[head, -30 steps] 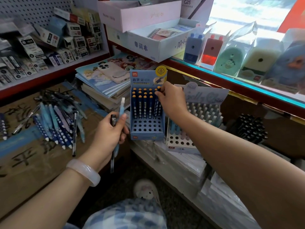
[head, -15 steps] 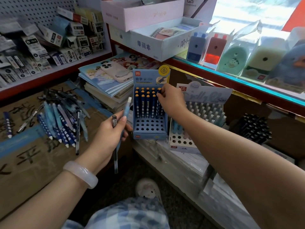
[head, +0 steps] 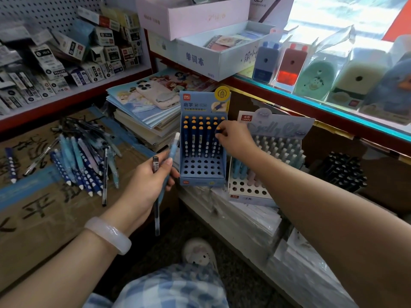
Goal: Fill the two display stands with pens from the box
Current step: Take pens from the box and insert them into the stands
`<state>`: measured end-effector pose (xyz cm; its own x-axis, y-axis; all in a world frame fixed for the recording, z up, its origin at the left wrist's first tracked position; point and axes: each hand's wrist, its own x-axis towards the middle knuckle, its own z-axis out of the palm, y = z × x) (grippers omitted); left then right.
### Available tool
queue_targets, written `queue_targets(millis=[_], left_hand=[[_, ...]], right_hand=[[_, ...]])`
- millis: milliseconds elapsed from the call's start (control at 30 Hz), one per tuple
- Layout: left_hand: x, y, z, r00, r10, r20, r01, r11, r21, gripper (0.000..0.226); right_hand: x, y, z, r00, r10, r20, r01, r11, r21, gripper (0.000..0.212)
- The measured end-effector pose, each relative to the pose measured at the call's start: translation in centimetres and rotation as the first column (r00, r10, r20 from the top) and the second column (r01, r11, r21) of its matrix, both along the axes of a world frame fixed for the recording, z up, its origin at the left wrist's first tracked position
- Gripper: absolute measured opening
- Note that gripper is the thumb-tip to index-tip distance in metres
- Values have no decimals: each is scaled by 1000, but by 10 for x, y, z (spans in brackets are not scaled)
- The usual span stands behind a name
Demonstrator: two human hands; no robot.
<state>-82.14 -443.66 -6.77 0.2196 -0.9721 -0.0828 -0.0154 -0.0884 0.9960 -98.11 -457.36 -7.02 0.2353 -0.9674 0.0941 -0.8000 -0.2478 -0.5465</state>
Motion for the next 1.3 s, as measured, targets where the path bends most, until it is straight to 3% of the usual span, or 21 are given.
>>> queue_targets(millis=[167,333,433,567,733,867,967,1067,1200,1300], left_hand=[[-6,-1,0,1000,1,-30,-1,1000,18,27],[-10,1,-4,1000,-17,-5,17,998,54,25],[-11,2,-2,1000,-10,16,10,999,50,22],[-23,1,8,1000,-12,5,12,1000,10,18],[-44,0,18,1000,-21,10,21,1000,-12,20],[-51,3,20,998,-45,54,44,999,22,20],[-49,8,21,984,58,170,-62,998,21,27],[-42,15,22,970,172,174,-174,985,-7,29],[-37,18,19,956,91,280,-110,993,52,17],[-39,18,20,986,19,165,-43,989,140,14]], right_hand=[[12,-4,-1,992,-22,-126,20,1000,-18,30],[6,5,0,982,-47,-181,41,998,-37,22],[3,23,13,998,2,68,7,992,-127,19],[8,57,40,897,216,385,-256,965,55,26],[-10,70,59,841,169,513,-285,946,155,21],[-36,72,71,818,117,563,-229,964,133,14],[-56,69,69,879,37,474,-62,997,36,6],[-70,71,51,954,-9,301,31,997,-69,6],[-73,75,22,978,-30,204,51,994,-97,7],[-69,73,11,986,-41,164,54,995,-78,11]])
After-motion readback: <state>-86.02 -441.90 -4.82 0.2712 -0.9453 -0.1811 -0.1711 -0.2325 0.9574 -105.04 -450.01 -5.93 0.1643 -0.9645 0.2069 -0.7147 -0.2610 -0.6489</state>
